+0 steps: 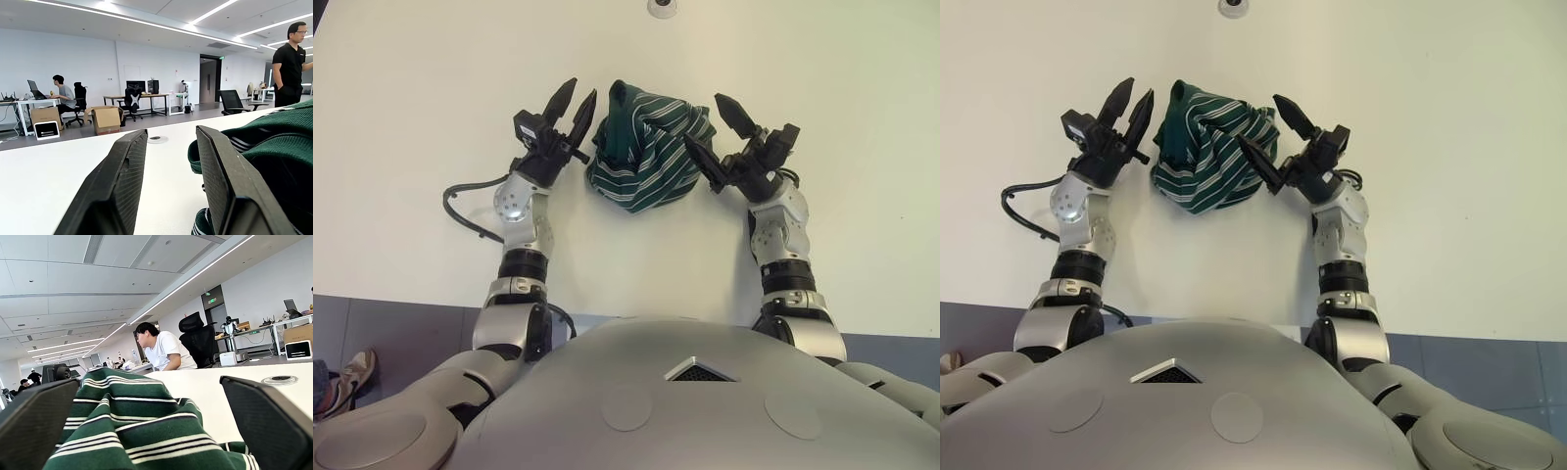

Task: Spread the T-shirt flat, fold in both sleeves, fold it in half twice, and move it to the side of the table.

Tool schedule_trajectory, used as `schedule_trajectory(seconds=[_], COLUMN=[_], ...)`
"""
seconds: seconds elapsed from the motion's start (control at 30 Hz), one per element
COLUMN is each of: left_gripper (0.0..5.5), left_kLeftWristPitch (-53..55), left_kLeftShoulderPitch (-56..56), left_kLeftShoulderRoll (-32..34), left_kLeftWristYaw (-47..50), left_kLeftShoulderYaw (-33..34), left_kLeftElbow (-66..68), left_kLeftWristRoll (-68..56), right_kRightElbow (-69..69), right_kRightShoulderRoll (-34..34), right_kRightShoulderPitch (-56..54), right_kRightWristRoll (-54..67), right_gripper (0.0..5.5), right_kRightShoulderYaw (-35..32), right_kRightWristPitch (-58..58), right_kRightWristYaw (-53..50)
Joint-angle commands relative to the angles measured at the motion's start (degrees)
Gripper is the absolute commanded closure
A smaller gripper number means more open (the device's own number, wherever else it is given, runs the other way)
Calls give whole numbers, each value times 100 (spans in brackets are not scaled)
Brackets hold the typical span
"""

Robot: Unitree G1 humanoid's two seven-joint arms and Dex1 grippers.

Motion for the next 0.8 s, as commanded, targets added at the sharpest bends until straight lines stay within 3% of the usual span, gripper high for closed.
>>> schedule_trajectory(seconds=[0.03,0.53,0.7,0.8], left_gripper=[369,369,369,369], left_kLeftWristPitch=[-27,1,273,675], left_kLeftShoulderPitch=[43,81,294,433], left_kLeftShoulderRoll=[42,20,-93,-154], left_kLeftWristYaw=[-33,-24,-79,-128], left_kLeftShoulderYaw=[-5,-12,-62,-60], left_kLeftElbow=[89,11,-518,-936], left_kLeftWristRoll=[21,3,-250,-579], right_kRightElbow=[94,39,-1383,-2057], right_kRightShoulderRoll=[13,15,-76,-166], right_kRightShoulderPitch=[72,96,578,434], right_kRightWristRoll=[1,3,247,15], right_gripper=[13,13,13,13], right_kRightShoulderYaw=[-9,-5,-56,-293], right_kRightWristPitch=[26,28,204,273], right_kRightWristYaw=[-3,-17,-319,-1329])
